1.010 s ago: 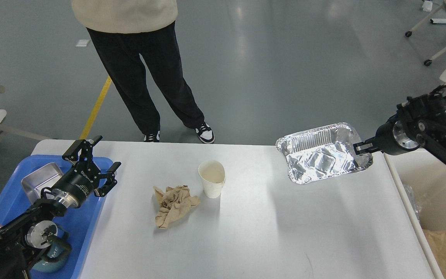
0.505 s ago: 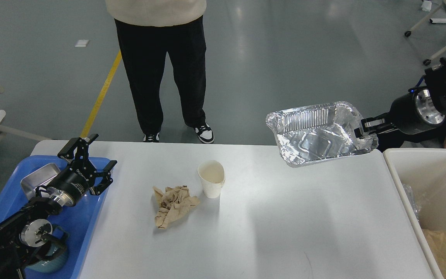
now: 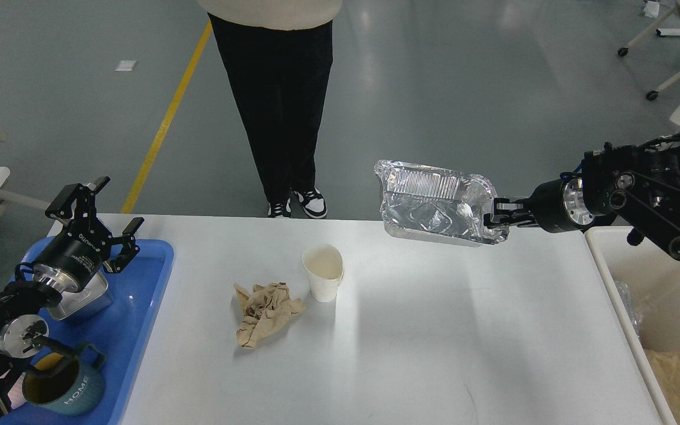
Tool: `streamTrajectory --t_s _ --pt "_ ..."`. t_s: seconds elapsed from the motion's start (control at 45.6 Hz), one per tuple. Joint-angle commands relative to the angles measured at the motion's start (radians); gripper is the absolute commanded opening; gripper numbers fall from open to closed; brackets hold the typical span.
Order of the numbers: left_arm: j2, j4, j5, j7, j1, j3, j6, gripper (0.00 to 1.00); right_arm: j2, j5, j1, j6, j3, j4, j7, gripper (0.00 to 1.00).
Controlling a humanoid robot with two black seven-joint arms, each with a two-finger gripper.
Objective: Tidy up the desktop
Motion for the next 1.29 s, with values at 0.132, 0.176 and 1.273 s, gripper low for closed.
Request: streamTrajectory --t_s 0.132,0.176,1.273 --pt "-0.007 0.004 0.003 0.000 -0.001 0.014 0.093 0.99 0.003 -0.001 -0.046 -0.033 -0.001 -0.005 0.004 0.00" --pt "-0.007 0.002 0.003 0.002 -0.001 0.014 0.092 0.99 0.001 -0.001 -0.049 -0.033 -0.001 -0.005 0.004 0.00" --pt "1.241 -1.041 0.072 0.164 0.177 0.213 0.052 0.98 0.027 -0.002 -0.079 -0.045 -0.001 -0.003 0.003 0.00"
